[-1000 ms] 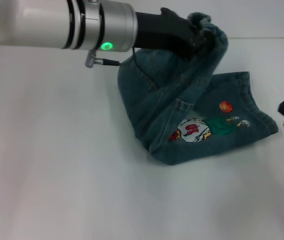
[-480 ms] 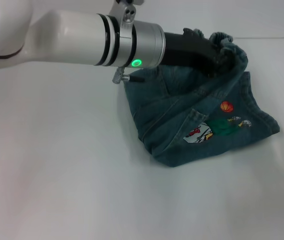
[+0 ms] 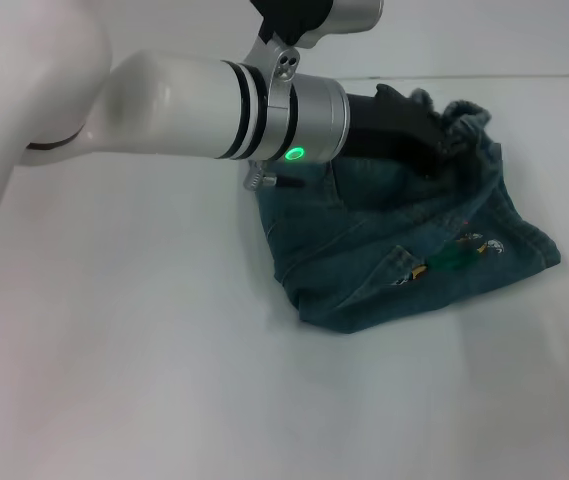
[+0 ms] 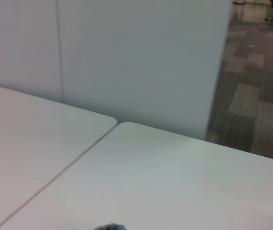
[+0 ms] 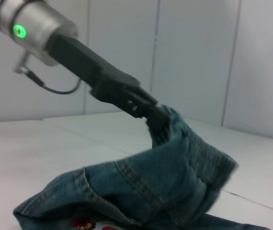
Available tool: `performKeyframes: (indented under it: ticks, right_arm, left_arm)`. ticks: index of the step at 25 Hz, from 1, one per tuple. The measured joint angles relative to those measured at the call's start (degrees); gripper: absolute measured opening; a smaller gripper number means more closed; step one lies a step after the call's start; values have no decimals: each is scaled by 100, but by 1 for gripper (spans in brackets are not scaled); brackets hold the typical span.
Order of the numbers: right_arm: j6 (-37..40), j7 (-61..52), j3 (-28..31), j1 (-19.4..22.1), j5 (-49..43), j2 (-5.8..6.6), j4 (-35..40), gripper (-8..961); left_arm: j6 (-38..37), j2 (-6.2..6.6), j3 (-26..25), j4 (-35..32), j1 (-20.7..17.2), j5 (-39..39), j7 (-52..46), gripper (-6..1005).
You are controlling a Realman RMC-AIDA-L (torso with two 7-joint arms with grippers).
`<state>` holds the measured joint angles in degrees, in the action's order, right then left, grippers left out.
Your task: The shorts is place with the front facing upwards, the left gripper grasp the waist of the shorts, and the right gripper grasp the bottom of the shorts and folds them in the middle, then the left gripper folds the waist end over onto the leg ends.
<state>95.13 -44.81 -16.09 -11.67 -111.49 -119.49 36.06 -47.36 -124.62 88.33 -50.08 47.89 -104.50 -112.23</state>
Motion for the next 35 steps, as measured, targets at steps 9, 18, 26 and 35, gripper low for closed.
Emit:
performKeyframes:
  ticks: [9, 18, 26, 35]
  right_arm:
    - [-164, -24, -33, -70, -145, -5, -16, 125]
    - [-174, -196, -131, -138, -251, 25, 13, 136]
    - [-173, -890, -177, -367, -752, 76, 316, 146]
    - [32, -1815, -252, -545, -1358, 48, 960, 158]
  left_arm:
    - [522, -1, 365, 89, 10, 201, -14, 253]
    - [249, 13, 224, -257, -388, 161, 183, 761]
    - [-1353, 0, -937, -715, -1562, 638, 1544, 939]
    - [-3476, 2, -2686, -62, -3096, 1424, 3870, 938]
